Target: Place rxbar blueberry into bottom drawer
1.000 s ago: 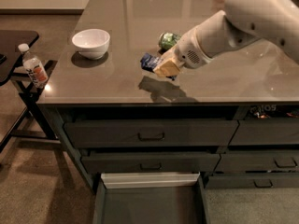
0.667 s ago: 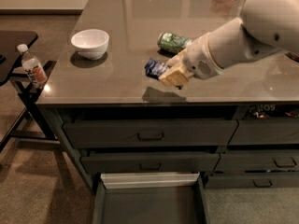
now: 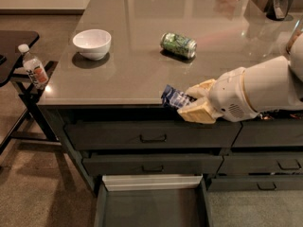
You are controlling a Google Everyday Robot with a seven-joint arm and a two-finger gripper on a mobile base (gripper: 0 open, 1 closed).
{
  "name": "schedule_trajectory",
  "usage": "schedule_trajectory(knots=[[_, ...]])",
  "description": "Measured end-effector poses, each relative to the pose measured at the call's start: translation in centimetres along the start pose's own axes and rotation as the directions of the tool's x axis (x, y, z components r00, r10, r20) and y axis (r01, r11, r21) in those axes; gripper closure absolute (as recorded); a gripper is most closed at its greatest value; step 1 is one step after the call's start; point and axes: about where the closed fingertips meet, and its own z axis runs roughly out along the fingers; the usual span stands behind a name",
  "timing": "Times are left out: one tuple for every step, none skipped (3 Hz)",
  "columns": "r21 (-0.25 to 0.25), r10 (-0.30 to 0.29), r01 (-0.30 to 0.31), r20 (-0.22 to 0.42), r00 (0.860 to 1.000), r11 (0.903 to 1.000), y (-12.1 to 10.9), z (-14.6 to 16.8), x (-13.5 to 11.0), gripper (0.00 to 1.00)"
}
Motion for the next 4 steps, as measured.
schedule_trajectory(knots=[[0.000, 0.000, 0.000, 0.000, 1.000, 1.0000, 0.0, 0.0, 0.0, 1.00], [-0.010, 0.000, 0.000, -0.020, 1.000, 0.9999, 0.8, 0.7, 0.6, 1.00], [-0.054, 0.033, -0.035, -0.035, 0.999, 0.9979, 3.2, 3.3, 2.9, 1.00], [-0.118, 0.084, -0.090, -0.051, 0.995, 0.9890, 6.5, 7.3, 7.1, 1.00]])
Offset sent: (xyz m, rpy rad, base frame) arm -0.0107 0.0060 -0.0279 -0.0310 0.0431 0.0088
